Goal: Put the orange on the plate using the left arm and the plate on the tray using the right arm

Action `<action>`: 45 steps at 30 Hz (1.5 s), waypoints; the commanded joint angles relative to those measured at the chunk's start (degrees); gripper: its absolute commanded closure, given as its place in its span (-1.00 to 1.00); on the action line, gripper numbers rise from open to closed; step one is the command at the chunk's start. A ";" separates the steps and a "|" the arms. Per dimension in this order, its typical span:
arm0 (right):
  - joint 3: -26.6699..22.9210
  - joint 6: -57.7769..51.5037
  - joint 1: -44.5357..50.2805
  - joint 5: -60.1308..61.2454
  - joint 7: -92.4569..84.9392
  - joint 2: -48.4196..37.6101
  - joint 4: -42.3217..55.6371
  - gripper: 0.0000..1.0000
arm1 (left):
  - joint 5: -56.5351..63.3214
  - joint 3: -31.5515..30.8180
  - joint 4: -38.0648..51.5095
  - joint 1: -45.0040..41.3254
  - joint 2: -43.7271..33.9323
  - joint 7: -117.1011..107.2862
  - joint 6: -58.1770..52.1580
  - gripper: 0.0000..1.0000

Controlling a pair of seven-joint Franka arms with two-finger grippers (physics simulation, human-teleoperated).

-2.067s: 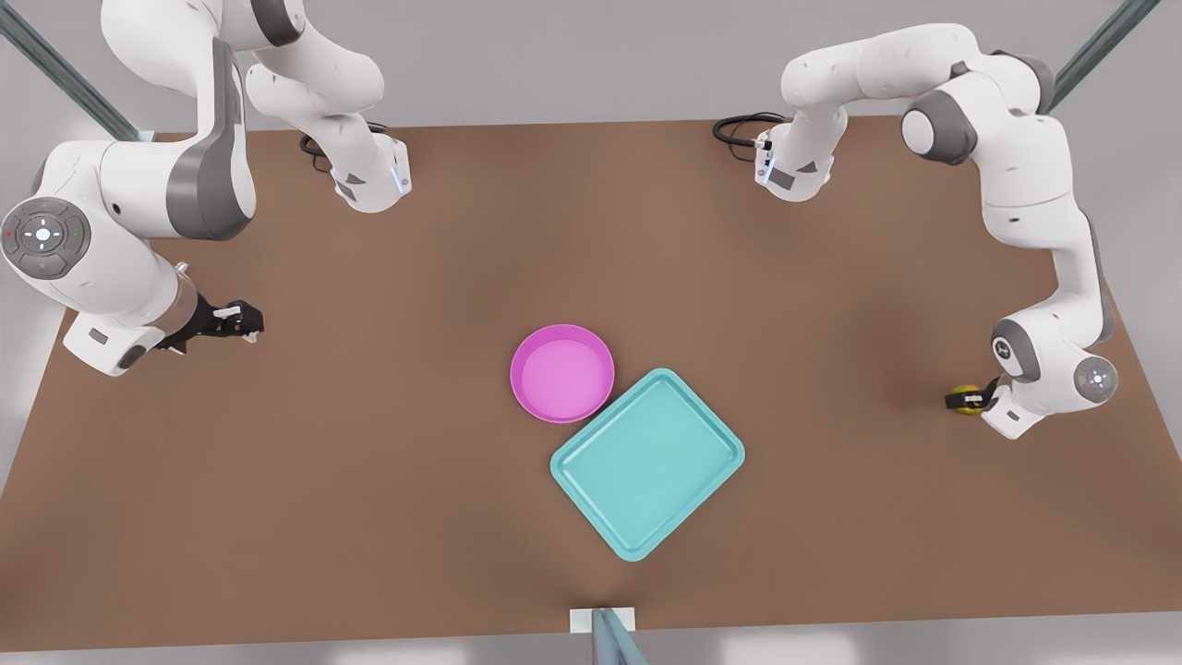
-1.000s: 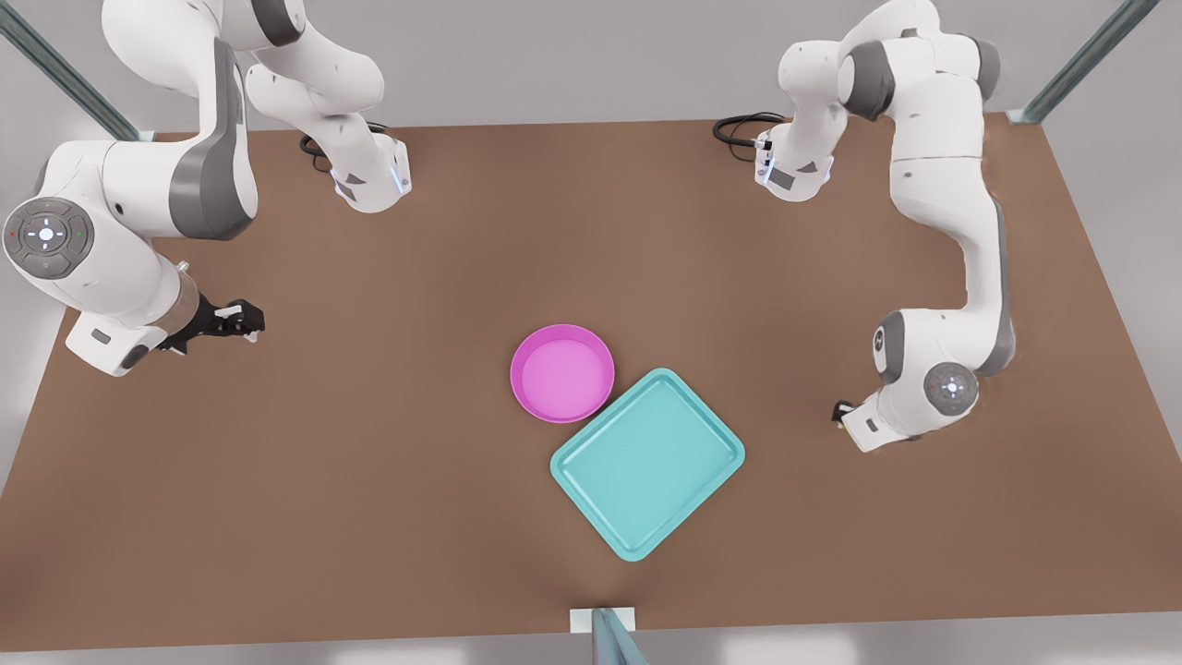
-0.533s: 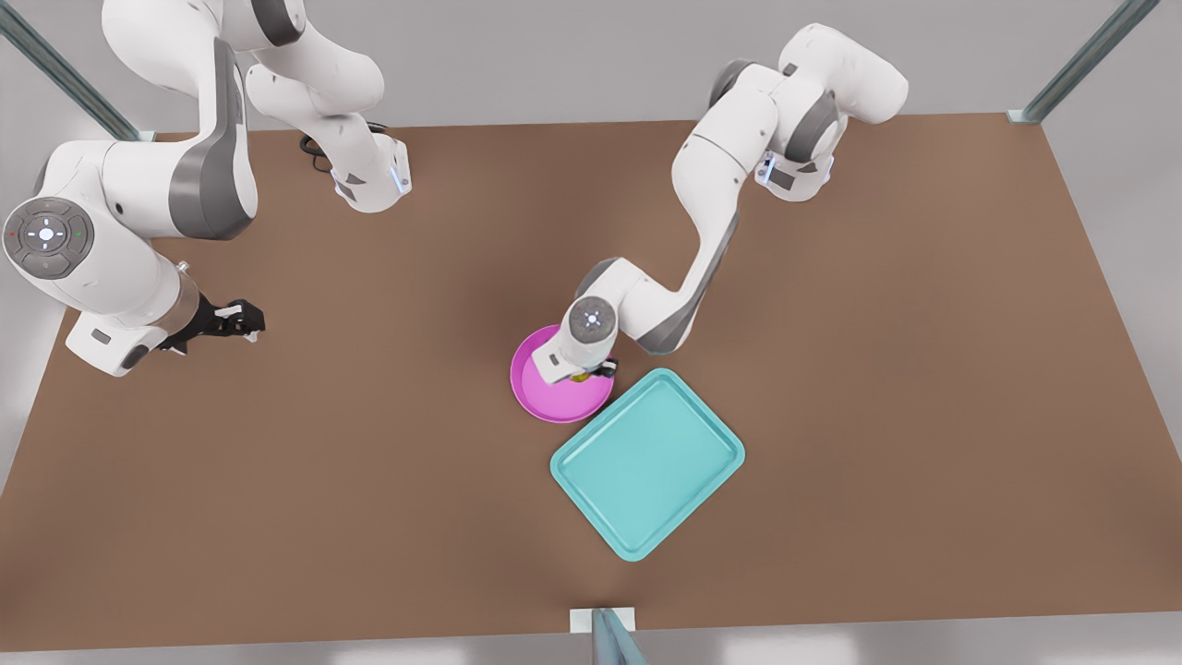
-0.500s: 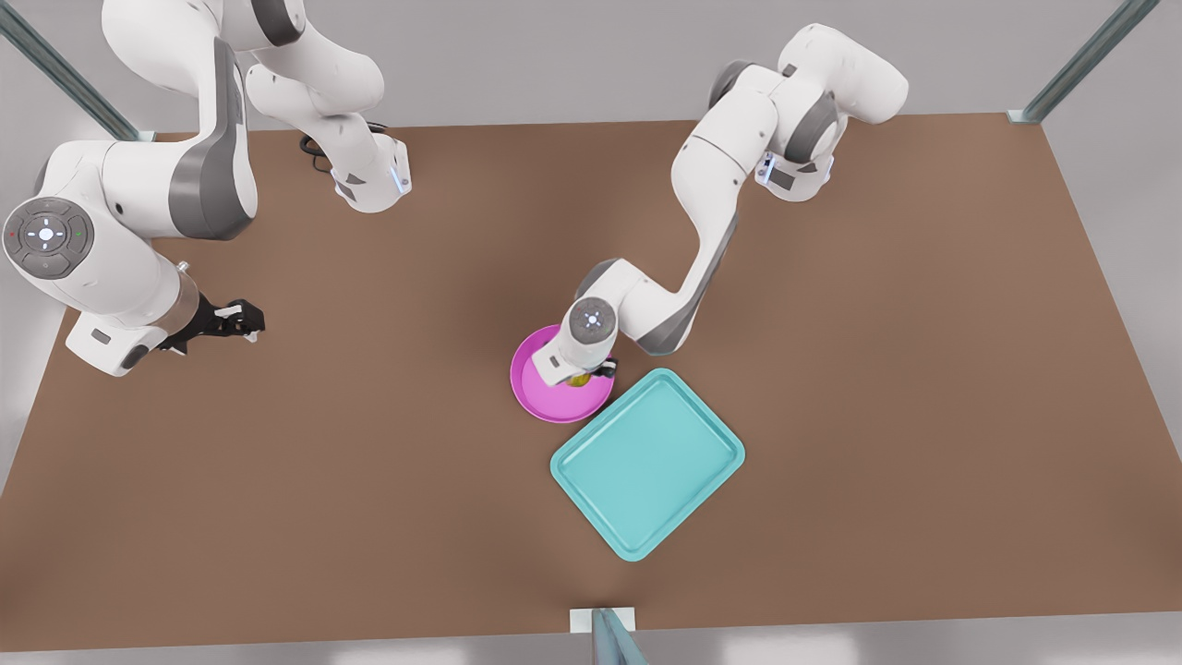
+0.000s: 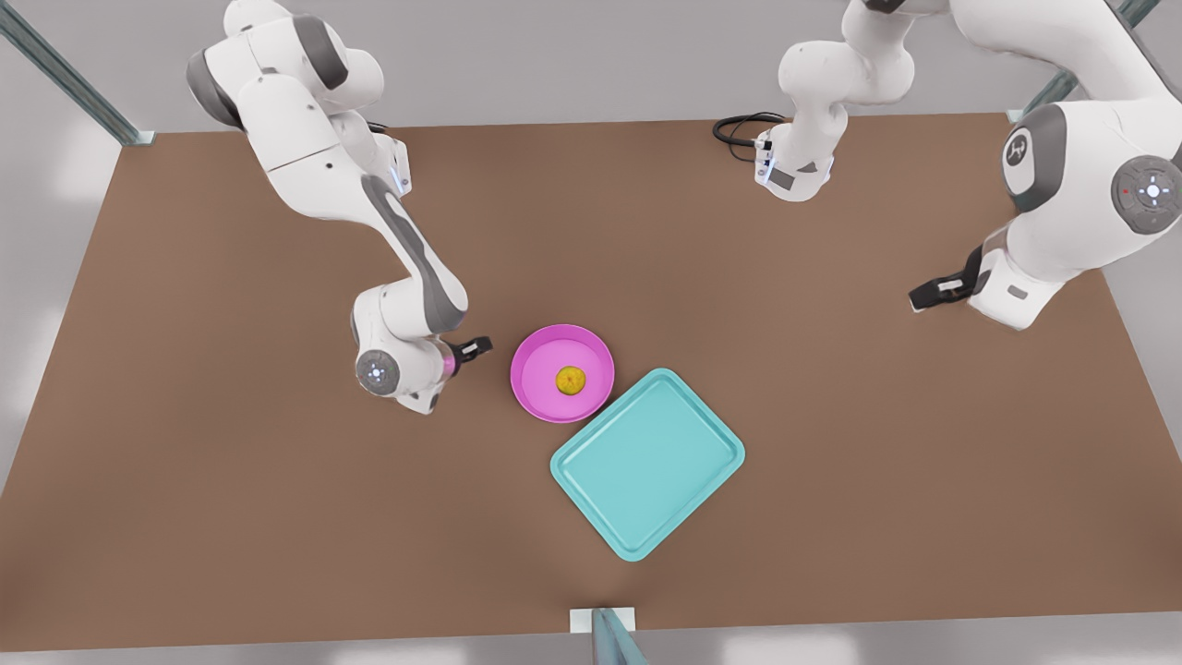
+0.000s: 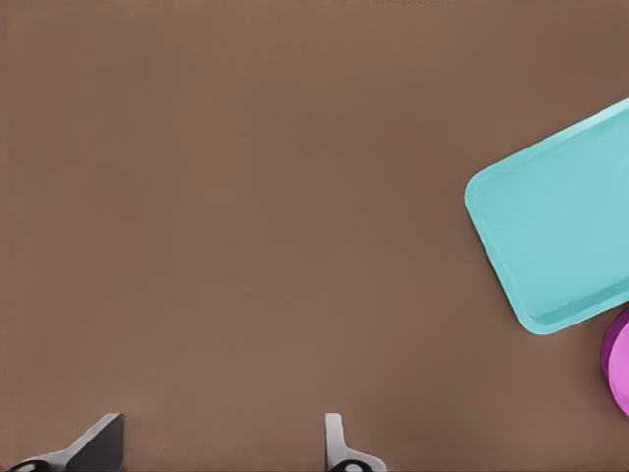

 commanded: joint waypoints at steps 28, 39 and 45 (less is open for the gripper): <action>5.87 30.84 1.84 9.86 -2.34 8.63 0.49 -0.32 | -1.27 -1.54 5.48 0.31 6.68 19.46 -7.17 -1.00; 5.87 29.61 1.49 9.86 -4.71 8.90 0.76 0.57 | -1.27 -1.54 5.31 0.31 6.77 19.37 -7.17 -1.00; 6.13 28.56 1.31 9.86 -11.75 7.05 0.76 0.57 | -1.27 -1.54 5.31 0.22 6.77 19.37 -7.17 -1.00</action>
